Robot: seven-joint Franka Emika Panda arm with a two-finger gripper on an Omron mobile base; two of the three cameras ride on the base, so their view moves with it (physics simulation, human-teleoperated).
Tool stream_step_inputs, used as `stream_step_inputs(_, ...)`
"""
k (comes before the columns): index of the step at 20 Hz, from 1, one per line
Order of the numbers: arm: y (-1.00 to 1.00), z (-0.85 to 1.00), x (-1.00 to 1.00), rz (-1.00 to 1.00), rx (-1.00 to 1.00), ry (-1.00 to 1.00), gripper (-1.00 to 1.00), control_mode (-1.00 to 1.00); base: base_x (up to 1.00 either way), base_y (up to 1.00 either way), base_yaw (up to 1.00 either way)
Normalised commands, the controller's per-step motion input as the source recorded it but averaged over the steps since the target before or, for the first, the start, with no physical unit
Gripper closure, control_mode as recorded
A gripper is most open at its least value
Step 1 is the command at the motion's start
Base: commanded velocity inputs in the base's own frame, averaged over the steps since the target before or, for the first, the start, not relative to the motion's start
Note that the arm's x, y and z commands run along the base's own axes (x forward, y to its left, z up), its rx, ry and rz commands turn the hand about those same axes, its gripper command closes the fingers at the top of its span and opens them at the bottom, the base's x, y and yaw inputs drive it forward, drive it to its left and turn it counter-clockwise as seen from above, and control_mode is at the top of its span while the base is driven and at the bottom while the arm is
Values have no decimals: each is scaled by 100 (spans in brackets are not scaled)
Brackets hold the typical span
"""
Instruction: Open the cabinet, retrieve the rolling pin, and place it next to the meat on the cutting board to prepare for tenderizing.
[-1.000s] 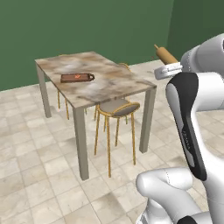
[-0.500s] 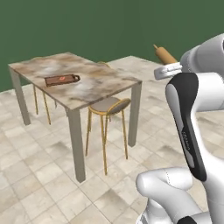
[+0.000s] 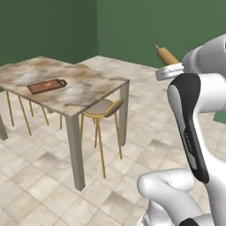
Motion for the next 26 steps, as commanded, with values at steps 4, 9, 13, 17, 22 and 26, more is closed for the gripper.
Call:
stream_step_inputs(4,0,0,0,0,0,0,100,100,2,91,-37)
stream_step_inputs(9,0,0,0,0,0,0,100,100,0,99,-34)
stream_step_inputs(13,0,0,0,0,0,0,100,100,0,100,-32)
stream_step_inputs(17,0,0,0,0,0,0,100,100,0,100,-32)
stream_step_inputs(22,0,0,0,0,0,0,100,100,1,100,-31)
stream_step_inputs(26,0,0,0,0,0,0,100,100,2,100,-31)
